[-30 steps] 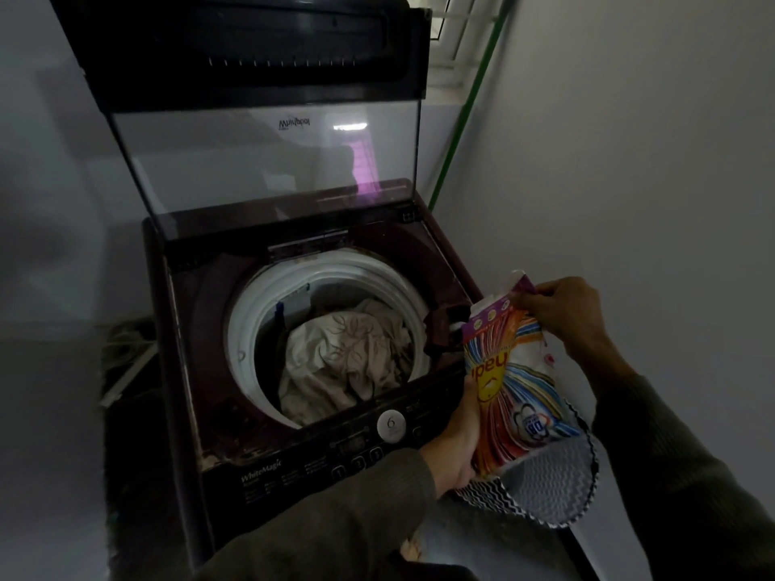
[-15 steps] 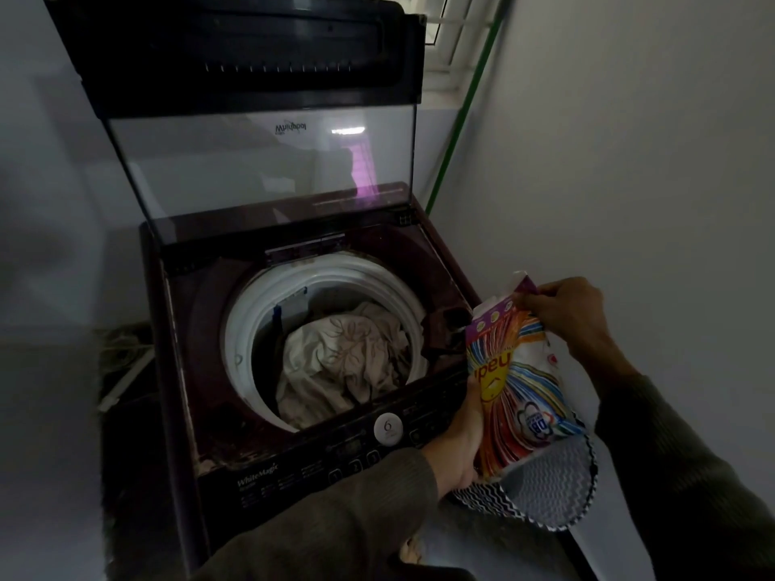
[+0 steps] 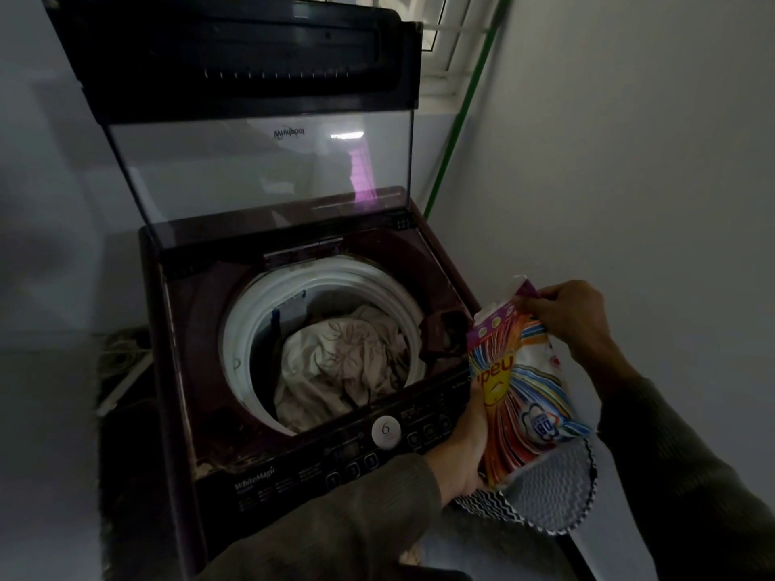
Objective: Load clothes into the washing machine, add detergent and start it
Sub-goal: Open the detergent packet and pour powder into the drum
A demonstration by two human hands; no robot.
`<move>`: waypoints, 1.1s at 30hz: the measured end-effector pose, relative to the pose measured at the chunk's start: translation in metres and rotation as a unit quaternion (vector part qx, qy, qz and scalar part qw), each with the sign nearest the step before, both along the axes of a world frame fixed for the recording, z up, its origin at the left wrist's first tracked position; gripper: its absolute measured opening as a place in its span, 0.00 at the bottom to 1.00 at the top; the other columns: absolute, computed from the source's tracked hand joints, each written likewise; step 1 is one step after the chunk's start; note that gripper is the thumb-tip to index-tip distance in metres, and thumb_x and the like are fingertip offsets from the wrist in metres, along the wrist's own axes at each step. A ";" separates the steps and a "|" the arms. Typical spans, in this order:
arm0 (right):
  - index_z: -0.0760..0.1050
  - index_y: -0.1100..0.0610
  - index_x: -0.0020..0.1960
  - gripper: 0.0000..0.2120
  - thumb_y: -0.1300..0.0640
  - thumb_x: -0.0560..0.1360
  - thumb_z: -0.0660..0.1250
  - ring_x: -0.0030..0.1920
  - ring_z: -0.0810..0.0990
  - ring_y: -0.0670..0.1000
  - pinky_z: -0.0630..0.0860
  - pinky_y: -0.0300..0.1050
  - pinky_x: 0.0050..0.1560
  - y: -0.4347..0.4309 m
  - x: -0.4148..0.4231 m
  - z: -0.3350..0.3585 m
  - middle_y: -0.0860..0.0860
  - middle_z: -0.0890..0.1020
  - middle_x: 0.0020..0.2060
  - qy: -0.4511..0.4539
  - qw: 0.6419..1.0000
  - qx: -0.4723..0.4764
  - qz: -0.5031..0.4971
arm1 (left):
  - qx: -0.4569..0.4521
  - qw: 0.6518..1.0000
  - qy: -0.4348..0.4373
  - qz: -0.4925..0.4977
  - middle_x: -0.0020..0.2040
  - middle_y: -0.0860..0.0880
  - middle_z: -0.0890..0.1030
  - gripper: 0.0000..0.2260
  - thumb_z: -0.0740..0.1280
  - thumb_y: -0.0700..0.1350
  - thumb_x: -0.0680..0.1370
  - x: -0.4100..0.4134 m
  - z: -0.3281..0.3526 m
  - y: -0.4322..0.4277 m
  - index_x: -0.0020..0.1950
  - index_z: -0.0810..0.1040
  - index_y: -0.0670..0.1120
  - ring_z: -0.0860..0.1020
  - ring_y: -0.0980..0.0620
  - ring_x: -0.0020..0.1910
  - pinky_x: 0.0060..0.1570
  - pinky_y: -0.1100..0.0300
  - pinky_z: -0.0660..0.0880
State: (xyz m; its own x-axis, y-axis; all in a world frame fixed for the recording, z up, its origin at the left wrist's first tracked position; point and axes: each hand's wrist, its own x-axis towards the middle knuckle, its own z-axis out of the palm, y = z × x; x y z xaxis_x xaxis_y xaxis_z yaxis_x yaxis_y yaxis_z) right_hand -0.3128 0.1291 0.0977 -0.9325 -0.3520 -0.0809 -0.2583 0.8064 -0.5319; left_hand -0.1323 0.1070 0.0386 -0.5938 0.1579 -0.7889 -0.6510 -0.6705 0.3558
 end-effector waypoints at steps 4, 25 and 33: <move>0.84 0.61 0.49 0.14 0.51 0.70 0.76 0.31 0.81 0.47 0.79 0.42 0.37 -0.001 0.001 0.000 0.53 0.83 0.32 0.000 1.000 0.004 0.000 | 0.001 1.000 0.004 0.004 0.72 0.41 0.72 0.40 0.40 0.72 0.76 0.002 0.002 0.000 0.75 0.68 0.50 0.72 0.42 0.69 0.59 0.50 0.70; 0.85 0.61 0.48 0.13 0.52 0.70 0.76 0.31 0.81 0.48 0.78 0.41 0.38 -0.006 0.000 0.001 0.53 0.83 0.32 0.012 1.000 -0.001 0.022 | 0.003 1.000 0.024 0.019 0.70 0.40 0.74 0.40 0.40 0.73 0.76 0.006 0.005 0.001 0.74 0.70 0.49 0.74 0.41 0.68 0.47 0.55 0.71; 0.85 0.60 0.48 0.13 0.52 0.70 0.76 0.31 0.81 0.48 0.77 0.40 0.37 -0.014 -0.008 0.001 0.53 0.83 0.32 0.017 1.000 0.004 0.024 | -0.003 0.998 0.048 0.032 0.71 0.40 0.72 0.38 0.39 0.70 0.78 0.002 0.014 -0.006 0.74 0.69 0.48 0.72 0.41 0.70 0.54 0.56 0.72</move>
